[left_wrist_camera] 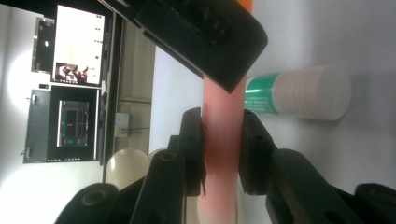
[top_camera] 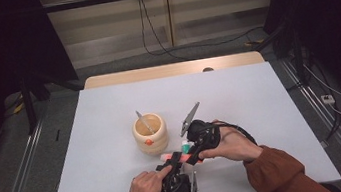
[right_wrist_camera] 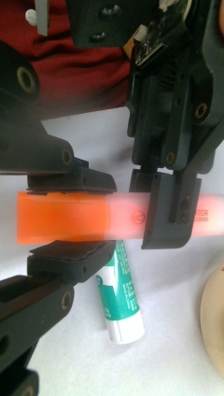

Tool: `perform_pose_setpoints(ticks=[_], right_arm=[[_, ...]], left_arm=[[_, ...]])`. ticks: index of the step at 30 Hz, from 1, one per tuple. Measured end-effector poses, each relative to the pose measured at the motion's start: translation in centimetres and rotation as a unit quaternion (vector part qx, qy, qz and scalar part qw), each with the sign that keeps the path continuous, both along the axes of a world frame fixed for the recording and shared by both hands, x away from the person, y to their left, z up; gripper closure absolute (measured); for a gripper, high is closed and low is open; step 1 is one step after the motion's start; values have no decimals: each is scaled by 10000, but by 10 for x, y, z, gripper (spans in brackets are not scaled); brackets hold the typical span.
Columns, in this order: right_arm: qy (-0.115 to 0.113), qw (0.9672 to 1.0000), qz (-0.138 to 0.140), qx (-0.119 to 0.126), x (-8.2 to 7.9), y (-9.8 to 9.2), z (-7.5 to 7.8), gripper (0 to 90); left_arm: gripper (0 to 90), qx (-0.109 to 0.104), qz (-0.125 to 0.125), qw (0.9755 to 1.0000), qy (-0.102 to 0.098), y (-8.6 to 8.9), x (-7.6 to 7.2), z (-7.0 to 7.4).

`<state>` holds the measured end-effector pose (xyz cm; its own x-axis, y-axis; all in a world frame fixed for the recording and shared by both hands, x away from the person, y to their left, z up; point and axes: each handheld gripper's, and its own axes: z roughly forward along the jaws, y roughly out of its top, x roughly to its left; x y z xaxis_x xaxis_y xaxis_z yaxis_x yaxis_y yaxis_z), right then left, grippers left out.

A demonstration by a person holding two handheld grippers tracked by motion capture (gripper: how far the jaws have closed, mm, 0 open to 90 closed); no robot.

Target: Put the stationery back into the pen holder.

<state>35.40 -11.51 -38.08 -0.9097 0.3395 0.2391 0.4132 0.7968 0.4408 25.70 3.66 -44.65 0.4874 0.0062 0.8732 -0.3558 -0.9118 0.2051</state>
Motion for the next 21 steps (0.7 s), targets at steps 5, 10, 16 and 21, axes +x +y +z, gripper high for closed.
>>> perform_pose_setpoints(ticks=[5, 10, 16, 21], right_arm=[[-7, 9999, -54, 97, 0, -2, 0, 667], [-97, 9998, -128, 137, -1, -5, 0, 617], [-195, 9992, -292, 212, -2, -16, -2, 476], [-370, 9979, -439, 314, -6, -26, -3, 360]], left_arm=[[774, -107, 29, 9998, 137, 2, 1, 3], [774, -206, 54, 9992, 348, 5, 4, 3], [774, -491, 165, 9967, 618, 11, 8, 8], [774, -719, 208, 9932, 894, 16, 12, 13]])
